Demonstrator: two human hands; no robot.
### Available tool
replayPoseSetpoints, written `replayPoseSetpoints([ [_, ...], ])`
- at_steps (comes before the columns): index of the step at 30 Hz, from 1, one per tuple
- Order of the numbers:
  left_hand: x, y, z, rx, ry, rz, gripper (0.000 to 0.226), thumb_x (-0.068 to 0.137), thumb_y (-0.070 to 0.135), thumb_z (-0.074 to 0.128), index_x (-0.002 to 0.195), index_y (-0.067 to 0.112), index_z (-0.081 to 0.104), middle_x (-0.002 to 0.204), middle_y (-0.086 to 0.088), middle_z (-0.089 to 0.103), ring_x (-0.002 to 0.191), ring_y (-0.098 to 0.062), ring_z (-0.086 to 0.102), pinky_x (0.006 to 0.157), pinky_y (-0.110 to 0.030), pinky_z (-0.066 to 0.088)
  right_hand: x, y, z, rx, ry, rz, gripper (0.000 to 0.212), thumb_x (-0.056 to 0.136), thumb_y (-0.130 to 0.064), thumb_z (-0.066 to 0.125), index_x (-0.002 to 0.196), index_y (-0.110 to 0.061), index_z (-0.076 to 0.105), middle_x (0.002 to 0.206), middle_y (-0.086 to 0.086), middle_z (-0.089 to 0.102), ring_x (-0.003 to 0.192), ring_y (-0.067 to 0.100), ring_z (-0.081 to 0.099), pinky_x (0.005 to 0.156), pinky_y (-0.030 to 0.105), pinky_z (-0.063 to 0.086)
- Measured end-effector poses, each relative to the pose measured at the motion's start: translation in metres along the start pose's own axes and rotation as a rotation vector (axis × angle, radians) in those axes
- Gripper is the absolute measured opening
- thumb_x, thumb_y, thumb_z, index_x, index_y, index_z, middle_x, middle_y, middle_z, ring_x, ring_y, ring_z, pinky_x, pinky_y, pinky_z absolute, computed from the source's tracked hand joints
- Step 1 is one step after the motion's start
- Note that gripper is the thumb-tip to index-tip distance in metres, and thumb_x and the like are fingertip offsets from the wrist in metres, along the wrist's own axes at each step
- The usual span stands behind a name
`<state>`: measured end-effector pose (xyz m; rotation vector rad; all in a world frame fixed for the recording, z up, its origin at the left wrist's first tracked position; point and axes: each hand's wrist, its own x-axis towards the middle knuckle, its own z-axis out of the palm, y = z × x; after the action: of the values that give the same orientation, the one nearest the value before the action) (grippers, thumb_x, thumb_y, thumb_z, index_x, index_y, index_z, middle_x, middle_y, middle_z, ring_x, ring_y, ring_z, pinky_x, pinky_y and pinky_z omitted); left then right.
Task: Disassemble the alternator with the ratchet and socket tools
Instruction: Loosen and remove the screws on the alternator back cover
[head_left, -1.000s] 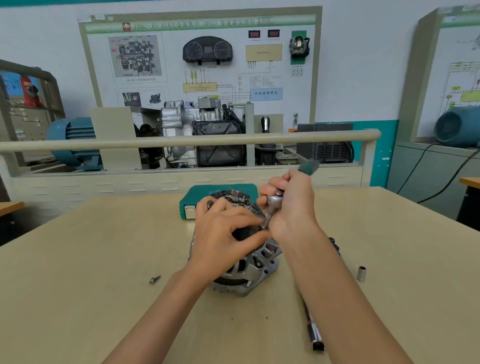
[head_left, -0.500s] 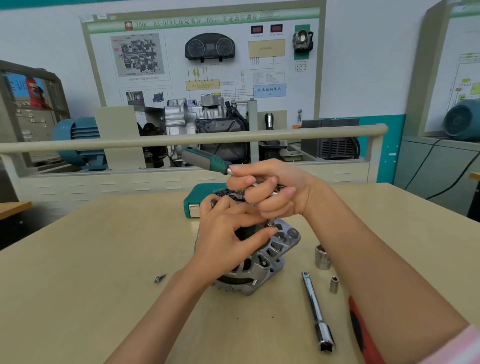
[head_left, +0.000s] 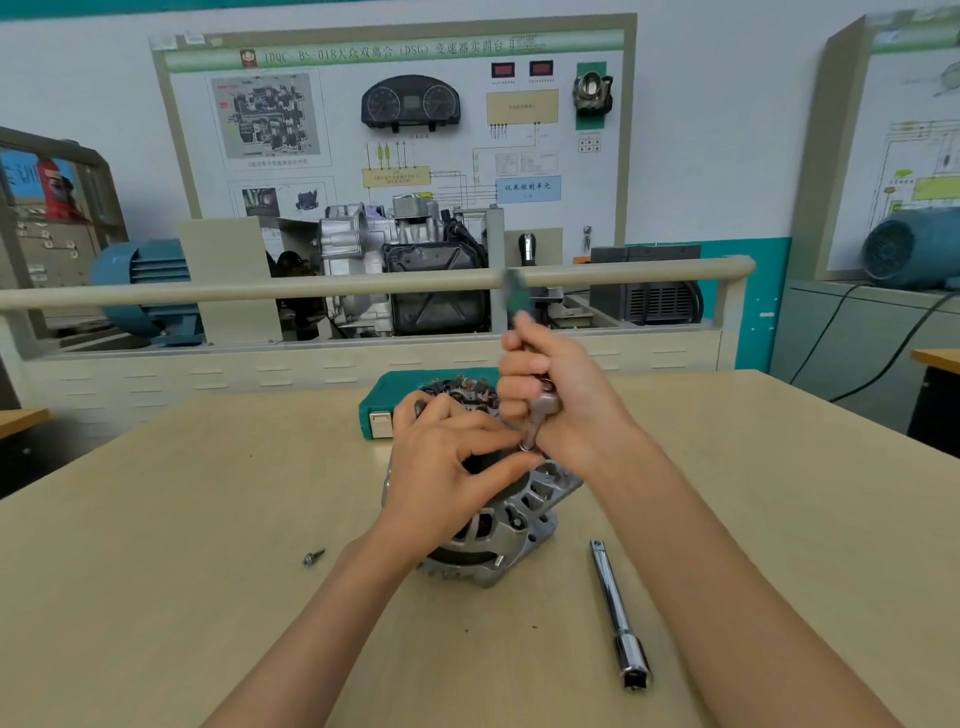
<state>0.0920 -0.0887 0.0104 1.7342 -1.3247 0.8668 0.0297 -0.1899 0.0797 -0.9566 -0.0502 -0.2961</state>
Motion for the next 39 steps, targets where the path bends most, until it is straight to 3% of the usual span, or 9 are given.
replayPoseSetpoints([
  [3,0.001,0.001,0.001,0.021,0.017,-0.003,0.034,0.078,0.054,0.053,0.085,0.029,0.076,0.079,0.018,0.070,0.070,-0.008,0.042,0.082,-0.025,0.020,-0.007,0.020,0.004,0.252,0.475,-0.446,0.031,0.103,-0.026,0.028,0.076,-0.014,0.037,0.050,-0.003,0.044,0.036,0.009,0.048,0.042,0.020,0.043],
  [5,0.000,0.001,0.002,0.019,0.026,-0.008,0.035,0.077,0.054,0.053,0.084,0.029,0.076,0.079,0.017,0.070,0.071,-0.007,0.041,0.080,-0.026,0.020,-0.010,0.023,0.004,0.386,0.528,-0.507,0.030,0.104,-0.024,0.027,0.078,-0.013,0.036,0.058,0.002,0.046,0.038,0.011,0.053,0.045,0.024,0.049],
  [10,0.001,0.003,0.002,0.043,0.015,-0.023,0.033,0.078,0.055,0.054,0.083,0.030,0.075,0.079,0.019,0.069,0.071,-0.008,0.044,0.082,-0.027,0.021,-0.006,0.011,0.003,0.496,0.440,-0.397,0.027,0.103,-0.017,0.029,0.079,-0.012,0.039,0.047,-0.003,0.041,0.031,0.008,0.041,0.039,0.017,0.042],
  [16,0.000,0.003,0.000,0.034,0.015,-0.029,0.032,0.076,0.055,0.056,0.082,0.029,0.075,0.082,0.020,0.068,0.075,0.001,0.038,0.088,-0.026,0.021,-0.001,-0.003,-0.001,0.294,0.241,-0.100,0.030,0.100,-0.020,0.035,0.070,-0.017,0.038,0.036,-0.010,0.031,0.027,0.004,0.030,0.033,0.010,0.030],
  [22,0.001,0.003,0.000,0.049,0.008,-0.035,0.034,0.077,0.055,0.054,0.081,0.028,0.075,0.084,0.024,0.067,0.077,0.003,0.036,0.090,-0.021,0.018,0.010,-0.021,-0.003,-0.131,-0.173,0.326,0.030,0.095,-0.025,0.042,0.066,-0.016,0.042,0.037,-0.012,0.028,0.024,0.000,0.027,0.024,0.013,0.023],
  [27,0.002,0.005,-0.003,0.016,0.005,-0.035,0.024,0.077,0.051,0.056,0.076,0.034,0.073,0.070,0.042,0.045,0.077,0.001,0.040,0.089,-0.022,0.020,0.018,-0.027,0.002,-0.249,-0.513,0.589,0.027,0.085,-0.027,0.044,0.062,-0.014,0.045,0.043,-0.011,0.017,0.029,0.001,0.015,0.023,0.011,0.024],
  [31,0.003,0.005,-0.005,0.007,-0.032,-0.033,0.026,0.078,0.052,0.055,0.082,0.034,0.074,0.078,0.043,0.046,0.079,-0.005,0.043,0.090,-0.021,0.018,0.018,-0.026,0.002,-0.216,-0.531,0.599,0.028,0.085,-0.027,0.045,0.061,-0.013,0.047,0.043,-0.011,0.017,0.029,0.000,0.016,0.023,0.011,0.025],
  [35,0.003,0.006,-0.006,0.013,-0.055,-0.036,0.028,0.079,0.053,0.053,0.081,0.034,0.075,0.080,0.036,0.053,0.077,-0.007,0.043,0.086,-0.026,0.021,0.011,-0.023,0.000,-0.169,-0.447,0.494,0.021,0.081,-0.027,0.049,0.066,-0.015,0.042,0.035,-0.011,0.030,0.023,0.000,0.028,0.023,0.012,0.026],
  [39,0.002,0.006,-0.005,0.015,-0.054,-0.042,0.031,0.078,0.053,0.054,0.078,0.030,0.075,0.080,0.027,0.061,0.074,-0.009,0.042,0.085,-0.030,0.021,0.001,-0.016,0.002,-0.138,-0.236,0.274,0.028,0.095,-0.027,0.043,0.069,-0.016,0.043,0.036,-0.012,0.029,0.024,0.000,0.027,0.025,0.013,0.025],
])
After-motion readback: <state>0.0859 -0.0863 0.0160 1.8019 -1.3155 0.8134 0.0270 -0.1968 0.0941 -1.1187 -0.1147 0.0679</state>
